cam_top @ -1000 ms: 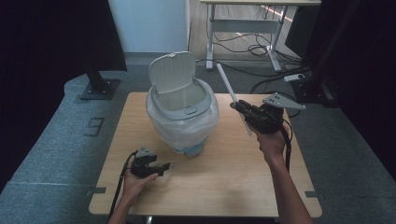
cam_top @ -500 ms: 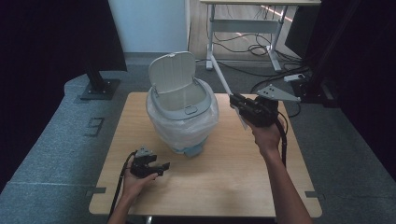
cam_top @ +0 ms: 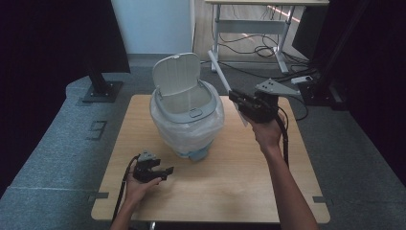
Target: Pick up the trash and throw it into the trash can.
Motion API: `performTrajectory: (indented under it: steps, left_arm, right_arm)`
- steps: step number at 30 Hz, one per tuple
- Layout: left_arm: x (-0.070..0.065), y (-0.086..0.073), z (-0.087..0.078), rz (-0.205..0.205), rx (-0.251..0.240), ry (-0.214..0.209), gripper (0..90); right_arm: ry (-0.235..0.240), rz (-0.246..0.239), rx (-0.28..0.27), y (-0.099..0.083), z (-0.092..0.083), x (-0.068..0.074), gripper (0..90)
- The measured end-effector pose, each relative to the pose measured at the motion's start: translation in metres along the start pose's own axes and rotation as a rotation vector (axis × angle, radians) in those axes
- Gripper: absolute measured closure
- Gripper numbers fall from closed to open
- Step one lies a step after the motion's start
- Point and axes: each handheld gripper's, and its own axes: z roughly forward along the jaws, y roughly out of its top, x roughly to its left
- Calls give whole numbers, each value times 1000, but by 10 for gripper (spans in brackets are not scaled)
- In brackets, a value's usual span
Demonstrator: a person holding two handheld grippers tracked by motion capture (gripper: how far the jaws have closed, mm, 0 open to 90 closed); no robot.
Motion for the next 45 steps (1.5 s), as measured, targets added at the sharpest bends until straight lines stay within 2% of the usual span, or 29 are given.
performTrajectory:
  steps: [14, 20, 45]
  left_arm:
    - [2, 0, -4, -1, -4, 17, 259]
    - [3, 0, -4, -7, -6, 11, 259]
    - [5, -2, -1, -12, 7, -9, 260]
  right_arm:
    - [14, 1, 6, 3, 17, 7, 801]
    - [17, -13, 13, 9, 25, 12, 801]
    - [16, -23, 31, 25, 61, 15, 801]
